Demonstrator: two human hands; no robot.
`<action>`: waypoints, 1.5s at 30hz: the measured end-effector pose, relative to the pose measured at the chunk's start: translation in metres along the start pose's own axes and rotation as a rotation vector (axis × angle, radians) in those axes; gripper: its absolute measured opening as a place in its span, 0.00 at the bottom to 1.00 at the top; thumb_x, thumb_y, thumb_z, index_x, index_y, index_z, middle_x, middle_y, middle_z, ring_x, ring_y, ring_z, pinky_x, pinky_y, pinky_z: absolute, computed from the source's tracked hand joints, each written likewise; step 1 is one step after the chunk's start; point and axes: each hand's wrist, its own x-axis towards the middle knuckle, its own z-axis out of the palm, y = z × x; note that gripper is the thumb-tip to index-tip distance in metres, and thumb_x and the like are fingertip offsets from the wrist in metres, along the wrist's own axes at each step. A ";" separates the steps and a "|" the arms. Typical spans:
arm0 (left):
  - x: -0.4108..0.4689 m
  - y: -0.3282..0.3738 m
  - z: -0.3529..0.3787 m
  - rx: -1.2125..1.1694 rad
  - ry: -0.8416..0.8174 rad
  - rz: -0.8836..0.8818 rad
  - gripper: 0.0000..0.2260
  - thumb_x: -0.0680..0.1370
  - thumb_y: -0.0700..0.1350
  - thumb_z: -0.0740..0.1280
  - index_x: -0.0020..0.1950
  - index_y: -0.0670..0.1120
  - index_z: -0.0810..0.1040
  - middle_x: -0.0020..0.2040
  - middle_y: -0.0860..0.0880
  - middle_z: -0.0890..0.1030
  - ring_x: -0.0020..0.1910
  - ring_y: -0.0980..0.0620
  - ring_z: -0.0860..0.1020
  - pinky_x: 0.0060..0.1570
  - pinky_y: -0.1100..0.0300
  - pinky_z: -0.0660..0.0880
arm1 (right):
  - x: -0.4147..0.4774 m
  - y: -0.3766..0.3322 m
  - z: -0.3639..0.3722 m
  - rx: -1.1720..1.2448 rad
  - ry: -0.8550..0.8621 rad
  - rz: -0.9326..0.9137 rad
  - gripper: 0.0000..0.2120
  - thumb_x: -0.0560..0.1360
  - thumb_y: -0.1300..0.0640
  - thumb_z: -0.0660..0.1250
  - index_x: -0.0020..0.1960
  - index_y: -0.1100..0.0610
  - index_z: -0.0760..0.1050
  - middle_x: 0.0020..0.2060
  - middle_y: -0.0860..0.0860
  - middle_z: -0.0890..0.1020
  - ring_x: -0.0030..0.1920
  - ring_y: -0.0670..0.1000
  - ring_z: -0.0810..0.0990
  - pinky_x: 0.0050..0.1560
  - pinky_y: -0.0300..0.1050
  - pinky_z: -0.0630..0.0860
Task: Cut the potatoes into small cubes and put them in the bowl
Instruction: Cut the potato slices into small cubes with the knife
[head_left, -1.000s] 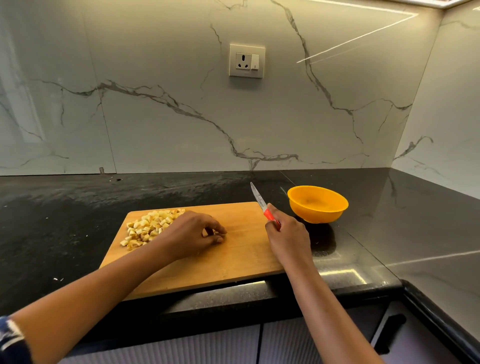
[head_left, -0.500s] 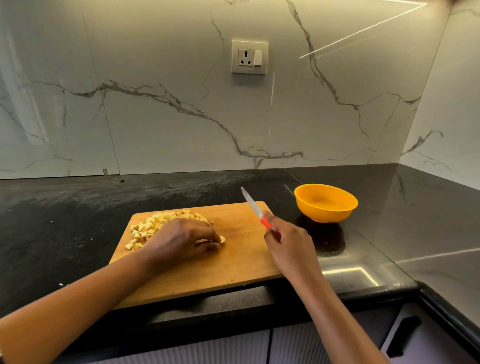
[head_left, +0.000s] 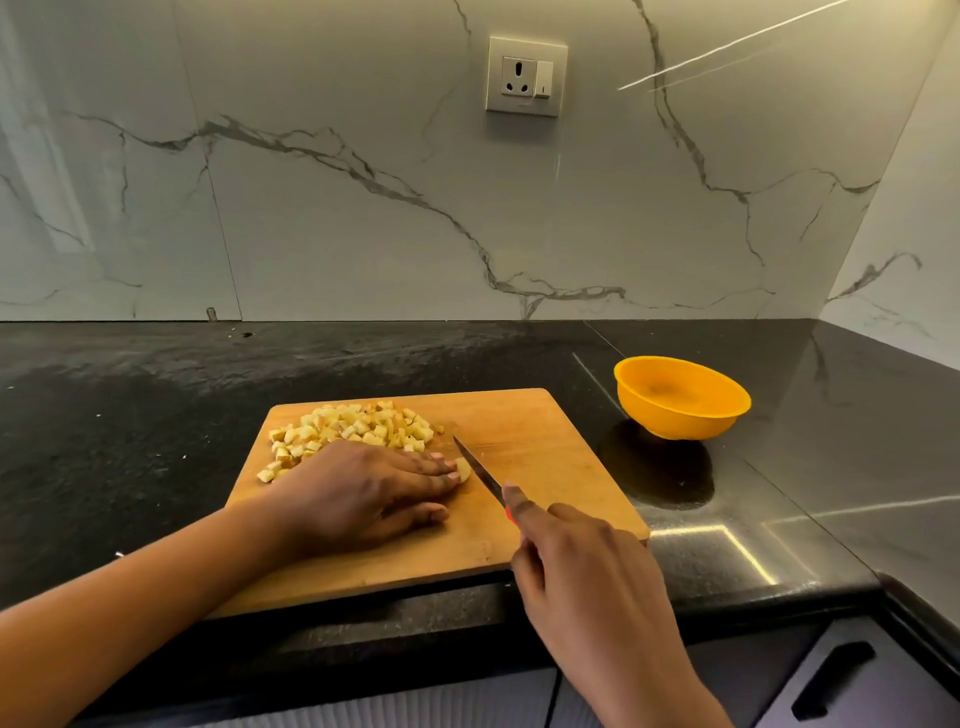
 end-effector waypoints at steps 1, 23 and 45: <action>0.000 0.000 0.000 -0.001 -0.010 -0.008 0.24 0.80 0.64 0.47 0.69 0.55 0.68 0.66 0.60 0.72 0.66 0.64 0.68 0.63 0.62 0.71 | -0.001 0.001 0.002 -0.010 -0.003 -0.001 0.24 0.82 0.48 0.50 0.77 0.43 0.50 0.52 0.43 0.76 0.48 0.46 0.76 0.37 0.35 0.65; 0.005 0.006 -0.007 -0.022 -0.174 -0.067 0.27 0.76 0.67 0.41 0.71 0.59 0.56 0.69 0.65 0.62 0.68 0.69 0.59 0.68 0.67 0.61 | 0.003 -0.005 0.006 -0.145 0.003 -0.038 0.24 0.65 0.51 0.76 0.61 0.51 0.79 0.29 0.44 0.76 0.25 0.44 0.61 0.26 0.32 0.45; 0.001 0.004 -0.004 -0.178 -0.088 -0.111 0.27 0.77 0.68 0.45 0.68 0.58 0.67 0.66 0.63 0.71 0.65 0.67 0.68 0.67 0.68 0.64 | 0.002 0.004 -0.002 -0.122 -0.024 0.042 0.23 0.82 0.50 0.50 0.76 0.46 0.54 0.54 0.45 0.78 0.51 0.48 0.76 0.41 0.39 0.65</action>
